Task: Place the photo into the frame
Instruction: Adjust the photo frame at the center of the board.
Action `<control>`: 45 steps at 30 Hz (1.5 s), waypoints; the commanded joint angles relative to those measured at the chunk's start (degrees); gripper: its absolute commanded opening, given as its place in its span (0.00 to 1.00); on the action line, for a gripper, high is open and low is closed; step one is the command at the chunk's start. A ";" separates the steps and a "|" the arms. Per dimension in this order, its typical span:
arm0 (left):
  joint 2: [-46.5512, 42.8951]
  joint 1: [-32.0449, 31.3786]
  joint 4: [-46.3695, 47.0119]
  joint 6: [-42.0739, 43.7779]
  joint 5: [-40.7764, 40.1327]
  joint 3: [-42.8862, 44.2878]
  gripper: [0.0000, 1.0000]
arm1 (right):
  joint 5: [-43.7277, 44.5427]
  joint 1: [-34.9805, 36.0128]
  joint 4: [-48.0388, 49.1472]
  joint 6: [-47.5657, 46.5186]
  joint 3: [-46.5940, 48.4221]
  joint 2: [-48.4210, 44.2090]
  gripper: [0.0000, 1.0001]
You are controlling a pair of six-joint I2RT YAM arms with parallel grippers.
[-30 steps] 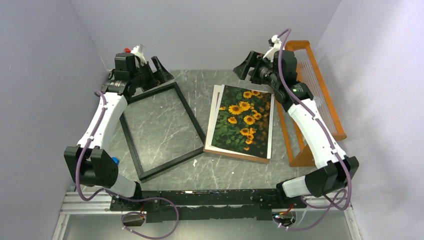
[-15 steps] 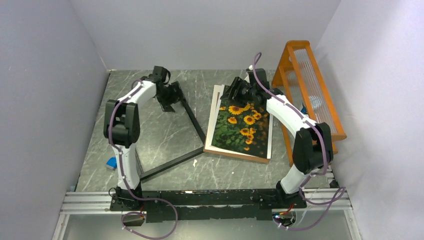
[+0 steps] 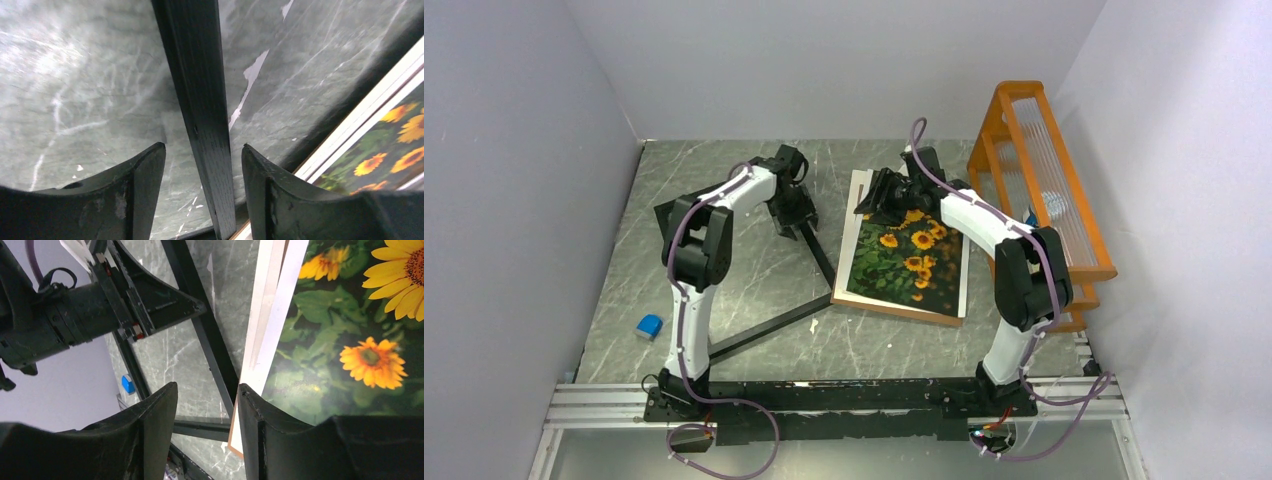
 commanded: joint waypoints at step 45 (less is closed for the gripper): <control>5.03 -1.65 5.77 32.48 -8.60 3.46 0.20 | 3.06 9.34 -3.41 -7.35 6.11 11.76 0.48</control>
